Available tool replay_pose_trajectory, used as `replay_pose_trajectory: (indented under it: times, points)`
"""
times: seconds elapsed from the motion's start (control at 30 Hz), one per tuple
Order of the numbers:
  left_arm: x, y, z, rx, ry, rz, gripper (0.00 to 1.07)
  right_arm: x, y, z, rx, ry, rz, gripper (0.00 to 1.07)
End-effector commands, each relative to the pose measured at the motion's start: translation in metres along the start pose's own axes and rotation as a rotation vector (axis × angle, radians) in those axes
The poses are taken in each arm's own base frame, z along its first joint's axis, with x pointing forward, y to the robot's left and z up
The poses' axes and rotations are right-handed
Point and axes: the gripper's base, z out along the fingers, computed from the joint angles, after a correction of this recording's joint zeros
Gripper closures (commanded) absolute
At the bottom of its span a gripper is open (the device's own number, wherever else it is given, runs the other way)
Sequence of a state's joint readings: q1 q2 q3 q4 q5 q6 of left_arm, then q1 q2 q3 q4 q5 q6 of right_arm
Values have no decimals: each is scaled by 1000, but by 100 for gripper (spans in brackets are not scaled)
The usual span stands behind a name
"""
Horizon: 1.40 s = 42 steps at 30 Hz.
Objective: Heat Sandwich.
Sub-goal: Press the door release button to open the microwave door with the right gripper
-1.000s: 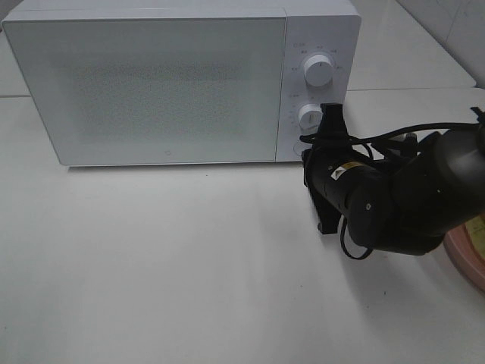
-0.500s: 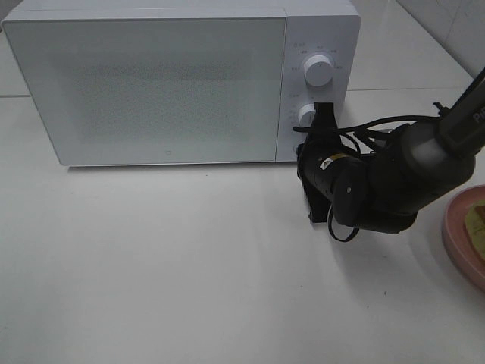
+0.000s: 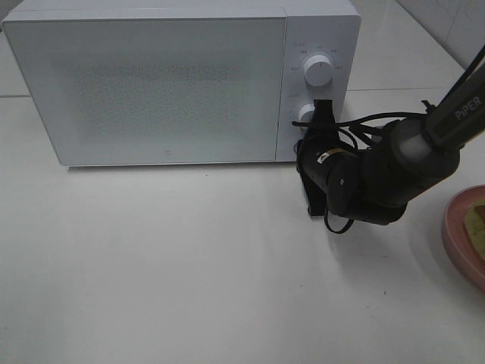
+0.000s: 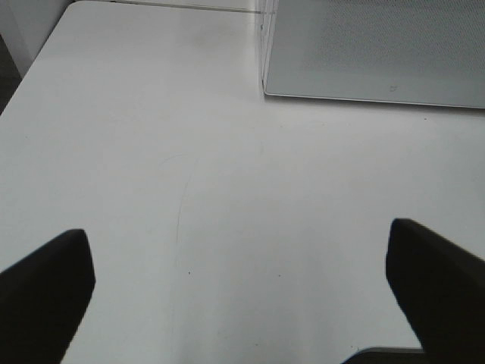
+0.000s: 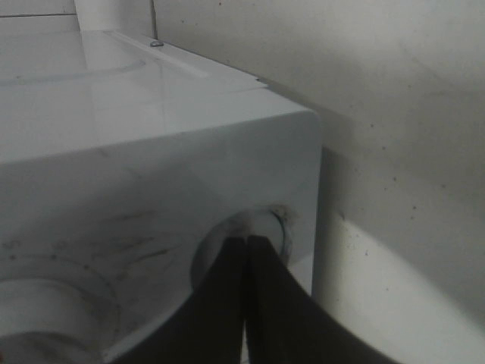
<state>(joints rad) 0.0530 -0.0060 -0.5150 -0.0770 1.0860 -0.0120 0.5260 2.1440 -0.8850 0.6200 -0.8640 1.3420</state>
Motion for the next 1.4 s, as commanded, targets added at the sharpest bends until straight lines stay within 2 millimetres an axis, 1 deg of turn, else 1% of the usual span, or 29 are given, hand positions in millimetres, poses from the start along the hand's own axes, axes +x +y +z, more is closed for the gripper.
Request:
replay_pose_trajectory:
  times: [0.03, 0.2, 0.3, 0.5, 0.53, 0.63, 0.77, 0.93, 1.27, 1.4]
  points:
    - [0, 0, -2, 8, -25, 1, 9, -1, 10, 5, -54, -8, -8, 107]
    - [0, 0, -2, 8, -25, 1, 9, -3, 17, 8, -103, -27, 3, 107]
    - [0, 0, -2, 8, -25, 1, 9, -6, 25, 7, -193, -53, 6, 107]
    - [0, 0, -2, 8, -25, 1, 9, -10, 34, 6, -280, -101, 24, 107]
    - [0, 0, -2, 8, -25, 1, 9, -11, 41, 8, -312, -121, 25, 107]
    - [0, 0, -2, 8, -25, 1, 9, -14, 53, 15, -341, -140, 26, 107]
    - [0, 0, -2, 8, -25, 1, 9, -12, 59, 21, -359, -154, 32, 107]
    - [0, 0, -2, 8, -25, 1, 9, -9, 56, 27, -320, -145, 36, 107]
    - [0, 0, -2, 8, -25, 1, 9, -8, 56, 26, -304, -147, -6, 106]
    - [0, 0, -2, 8, -25, 1, 9, -6, 57, 24, -242, -116, 0, 107]
